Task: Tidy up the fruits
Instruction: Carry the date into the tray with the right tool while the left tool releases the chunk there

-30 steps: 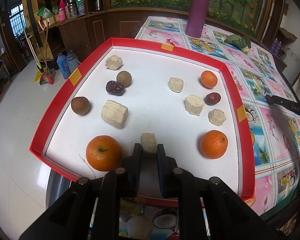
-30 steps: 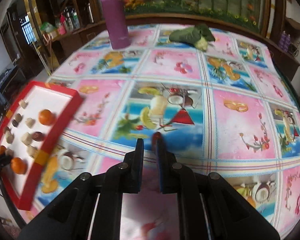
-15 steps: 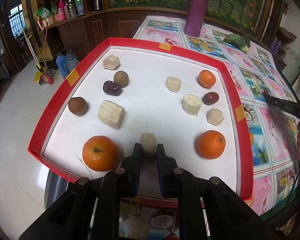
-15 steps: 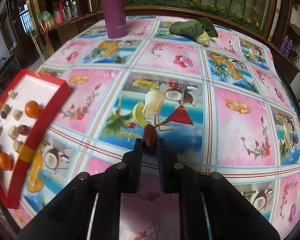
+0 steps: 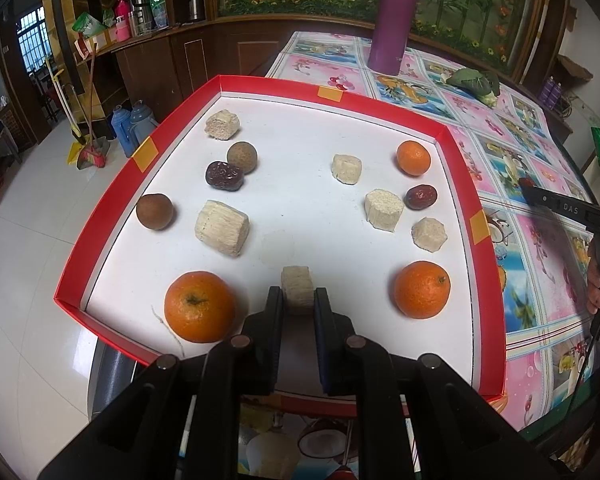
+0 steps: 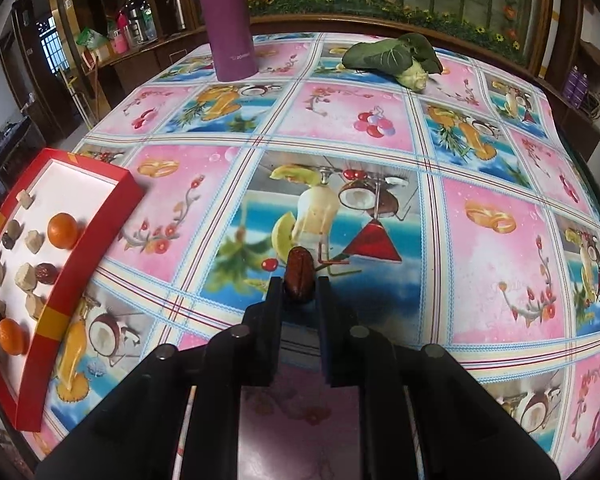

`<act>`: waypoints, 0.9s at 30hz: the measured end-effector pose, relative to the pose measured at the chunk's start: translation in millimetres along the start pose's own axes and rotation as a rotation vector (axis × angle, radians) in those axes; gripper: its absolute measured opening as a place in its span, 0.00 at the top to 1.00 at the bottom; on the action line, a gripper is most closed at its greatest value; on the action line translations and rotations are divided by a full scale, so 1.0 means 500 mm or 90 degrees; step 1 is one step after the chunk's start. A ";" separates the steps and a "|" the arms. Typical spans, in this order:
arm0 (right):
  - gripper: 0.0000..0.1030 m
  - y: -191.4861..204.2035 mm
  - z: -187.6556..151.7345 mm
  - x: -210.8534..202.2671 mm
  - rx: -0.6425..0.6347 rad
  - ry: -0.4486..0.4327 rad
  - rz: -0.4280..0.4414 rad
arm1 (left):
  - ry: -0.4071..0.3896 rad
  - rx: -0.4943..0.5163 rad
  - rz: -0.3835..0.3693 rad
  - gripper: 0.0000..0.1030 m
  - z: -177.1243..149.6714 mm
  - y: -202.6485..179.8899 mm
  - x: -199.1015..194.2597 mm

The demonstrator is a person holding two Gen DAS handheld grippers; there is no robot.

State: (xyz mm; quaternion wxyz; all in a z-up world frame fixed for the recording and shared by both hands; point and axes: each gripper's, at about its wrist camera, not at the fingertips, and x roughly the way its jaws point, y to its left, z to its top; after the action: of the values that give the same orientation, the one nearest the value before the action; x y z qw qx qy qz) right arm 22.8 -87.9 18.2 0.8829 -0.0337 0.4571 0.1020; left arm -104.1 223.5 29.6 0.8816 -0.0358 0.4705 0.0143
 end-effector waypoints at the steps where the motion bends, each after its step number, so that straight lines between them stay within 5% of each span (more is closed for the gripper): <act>1: 0.83 0.003 0.000 -0.001 0.000 -0.002 0.004 | 0.000 0.000 -0.001 0.87 0.000 -0.001 0.000; 5: 0.83 0.027 -0.001 -0.030 0.000 -0.021 0.037 | 0.000 -0.003 -0.004 0.87 0.000 0.001 0.000; 12: 0.83 0.178 -0.044 -0.137 -0.076 -0.016 0.225 | -0.002 -0.005 -0.007 0.87 -0.001 0.003 -0.001; 17: 0.83 0.279 -0.100 -0.156 -0.129 0.051 0.336 | -0.002 -0.002 -0.008 0.87 -0.003 0.003 -0.002; 27: 0.83 0.397 -0.130 -0.110 -0.220 0.120 0.319 | -0.002 0.002 -0.002 0.87 -0.008 0.007 -0.005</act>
State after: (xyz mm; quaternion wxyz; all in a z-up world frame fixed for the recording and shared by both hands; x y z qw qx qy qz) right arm -101.9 87.9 32.0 0.7653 -0.0791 0.5067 0.3891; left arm -109.1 226.5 29.1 0.8825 -0.0353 0.4689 0.0120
